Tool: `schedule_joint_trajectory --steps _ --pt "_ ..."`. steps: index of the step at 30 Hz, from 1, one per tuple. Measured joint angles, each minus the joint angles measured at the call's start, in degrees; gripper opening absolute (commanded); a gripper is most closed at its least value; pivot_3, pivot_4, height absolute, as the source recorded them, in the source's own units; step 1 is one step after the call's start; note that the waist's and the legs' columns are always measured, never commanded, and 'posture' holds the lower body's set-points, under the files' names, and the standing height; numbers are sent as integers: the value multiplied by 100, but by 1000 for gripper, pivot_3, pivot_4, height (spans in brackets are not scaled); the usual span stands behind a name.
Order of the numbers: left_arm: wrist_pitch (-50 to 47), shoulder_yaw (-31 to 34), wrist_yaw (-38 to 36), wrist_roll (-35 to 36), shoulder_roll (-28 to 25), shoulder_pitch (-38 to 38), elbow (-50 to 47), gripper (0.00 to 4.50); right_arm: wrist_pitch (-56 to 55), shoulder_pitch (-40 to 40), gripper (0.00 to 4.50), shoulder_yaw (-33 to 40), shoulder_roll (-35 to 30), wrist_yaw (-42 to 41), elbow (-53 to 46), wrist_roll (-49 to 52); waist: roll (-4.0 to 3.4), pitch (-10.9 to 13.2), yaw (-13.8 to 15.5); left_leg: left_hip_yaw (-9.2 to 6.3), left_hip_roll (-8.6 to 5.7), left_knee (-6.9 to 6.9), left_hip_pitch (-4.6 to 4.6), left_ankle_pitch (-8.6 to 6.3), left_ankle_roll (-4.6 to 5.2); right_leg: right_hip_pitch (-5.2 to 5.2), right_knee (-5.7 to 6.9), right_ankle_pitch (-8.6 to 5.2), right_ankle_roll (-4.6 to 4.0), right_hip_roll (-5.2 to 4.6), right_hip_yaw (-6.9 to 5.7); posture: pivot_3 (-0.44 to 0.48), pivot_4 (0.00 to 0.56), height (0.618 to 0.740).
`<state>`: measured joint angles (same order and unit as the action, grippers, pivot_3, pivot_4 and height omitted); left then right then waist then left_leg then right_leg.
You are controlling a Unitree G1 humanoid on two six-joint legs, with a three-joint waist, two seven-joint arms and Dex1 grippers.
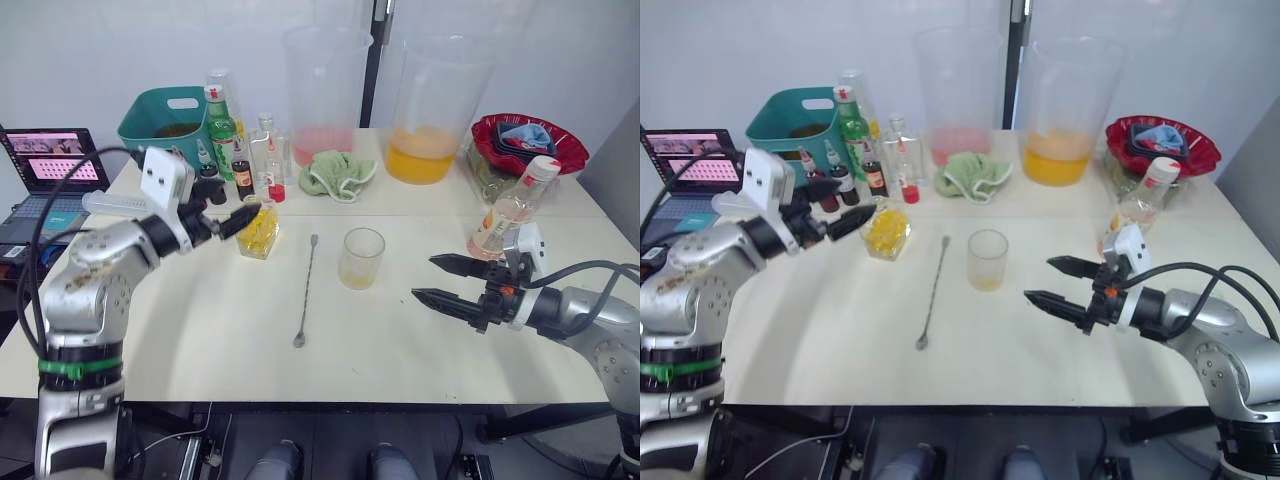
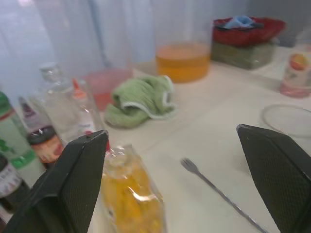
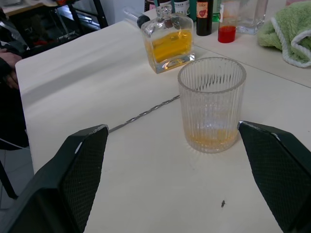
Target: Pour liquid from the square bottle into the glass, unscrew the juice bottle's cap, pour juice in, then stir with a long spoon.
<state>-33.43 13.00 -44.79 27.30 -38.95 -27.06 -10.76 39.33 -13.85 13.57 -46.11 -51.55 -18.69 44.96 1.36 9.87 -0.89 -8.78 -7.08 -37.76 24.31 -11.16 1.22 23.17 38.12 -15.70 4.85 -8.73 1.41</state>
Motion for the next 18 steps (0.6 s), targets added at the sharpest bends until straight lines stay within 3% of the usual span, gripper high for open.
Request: schedule_joint_trajectory --steps 4,9,13,18 --pt "62 89 -730 336 -353 561 -33 4483 -2 68 4500 5 -1 6 23 -98 -1 0 60 -2 2 0 -2 1 -2 -1 -5 1 -2 3 -1 0 150 740" --pt "346 186 -1650 683 -630 1134 -93 4483 -6 856 4500 163 216 319 -301 -114 -2 0 146 2 3 4 -3 -2 2 1 -6 2 -2 3 5 0 150 740" --pt "585 188 -1914 850 -516 1150 18 4483 -160 1555 4500 424 493 686 -768 -205 -2 -1 171 1 4 4 -8 -1 0 -2 -8 1 -2 3 5 0 150 740" --pt "669 62 -2247 1129 -356 751 299 4483 -785 2541 4500 848 1356 1013 -1281 -252 -3 -1 177 4 5 4 -13 1 -2 -3 -7 1 -2 6 12 0 150 740"
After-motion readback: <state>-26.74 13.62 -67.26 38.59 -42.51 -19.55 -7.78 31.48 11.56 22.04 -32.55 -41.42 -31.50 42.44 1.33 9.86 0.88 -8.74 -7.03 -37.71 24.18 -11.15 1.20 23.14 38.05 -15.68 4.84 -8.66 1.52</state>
